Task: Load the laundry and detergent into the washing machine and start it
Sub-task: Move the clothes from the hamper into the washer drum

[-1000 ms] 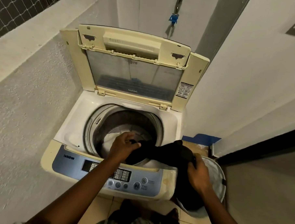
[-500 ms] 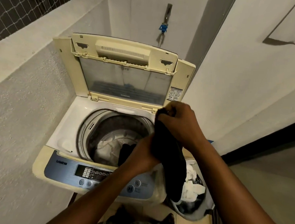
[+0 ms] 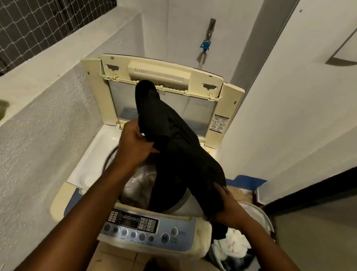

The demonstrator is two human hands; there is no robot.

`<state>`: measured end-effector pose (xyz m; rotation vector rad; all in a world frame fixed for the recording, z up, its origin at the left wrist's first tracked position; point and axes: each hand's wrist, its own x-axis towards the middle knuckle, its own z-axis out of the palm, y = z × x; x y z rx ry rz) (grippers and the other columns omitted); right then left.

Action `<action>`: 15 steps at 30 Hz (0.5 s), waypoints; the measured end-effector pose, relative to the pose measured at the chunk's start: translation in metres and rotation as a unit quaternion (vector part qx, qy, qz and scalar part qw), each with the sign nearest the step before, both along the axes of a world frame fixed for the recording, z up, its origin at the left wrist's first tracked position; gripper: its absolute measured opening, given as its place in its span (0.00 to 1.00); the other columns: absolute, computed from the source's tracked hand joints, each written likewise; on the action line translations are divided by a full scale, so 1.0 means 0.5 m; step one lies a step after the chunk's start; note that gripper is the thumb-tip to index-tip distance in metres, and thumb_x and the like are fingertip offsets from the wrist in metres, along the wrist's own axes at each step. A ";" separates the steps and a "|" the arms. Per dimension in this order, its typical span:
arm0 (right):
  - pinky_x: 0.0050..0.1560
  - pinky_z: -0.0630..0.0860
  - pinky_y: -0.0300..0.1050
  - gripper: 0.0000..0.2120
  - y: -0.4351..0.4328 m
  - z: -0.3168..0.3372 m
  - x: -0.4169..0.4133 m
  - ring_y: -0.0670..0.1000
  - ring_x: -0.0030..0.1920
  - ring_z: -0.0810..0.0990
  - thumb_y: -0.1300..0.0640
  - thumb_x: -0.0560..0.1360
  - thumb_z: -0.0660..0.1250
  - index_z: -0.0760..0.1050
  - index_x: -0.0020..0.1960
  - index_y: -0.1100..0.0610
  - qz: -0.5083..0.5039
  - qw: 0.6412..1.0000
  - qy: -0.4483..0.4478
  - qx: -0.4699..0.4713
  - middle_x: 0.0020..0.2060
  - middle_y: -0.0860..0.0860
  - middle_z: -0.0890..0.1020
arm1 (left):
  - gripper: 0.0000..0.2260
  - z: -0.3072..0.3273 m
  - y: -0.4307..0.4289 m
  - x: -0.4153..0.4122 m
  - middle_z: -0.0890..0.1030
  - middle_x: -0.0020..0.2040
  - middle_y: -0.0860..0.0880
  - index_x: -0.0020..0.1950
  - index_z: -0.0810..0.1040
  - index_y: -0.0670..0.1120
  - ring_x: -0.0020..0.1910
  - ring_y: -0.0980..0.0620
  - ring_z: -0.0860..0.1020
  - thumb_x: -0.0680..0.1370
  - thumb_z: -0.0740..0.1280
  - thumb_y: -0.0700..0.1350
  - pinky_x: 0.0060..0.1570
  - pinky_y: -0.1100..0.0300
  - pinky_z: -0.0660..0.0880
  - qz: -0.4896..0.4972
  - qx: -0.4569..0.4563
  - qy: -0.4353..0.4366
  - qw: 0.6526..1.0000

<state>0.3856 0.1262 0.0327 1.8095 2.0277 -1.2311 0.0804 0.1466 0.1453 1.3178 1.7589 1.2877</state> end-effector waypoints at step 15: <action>0.55 0.74 0.35 0.12 0.075 0.248 -0.199 0.46 0.53 0.81 0.60 0.81 0.68 0.77 0.64 0.54 -0.045 0.944 0.217 0.244 0.55 0.47 0.84 | 0.05 -0.085 -0.053 -0.044 0.86 0.47 0.47 0.51 0.82 0.45 0.45 0.48 0.82 0.79 0.67 0.40 0.45 0.52 0.79 0.004 -0.103 0.135 0.986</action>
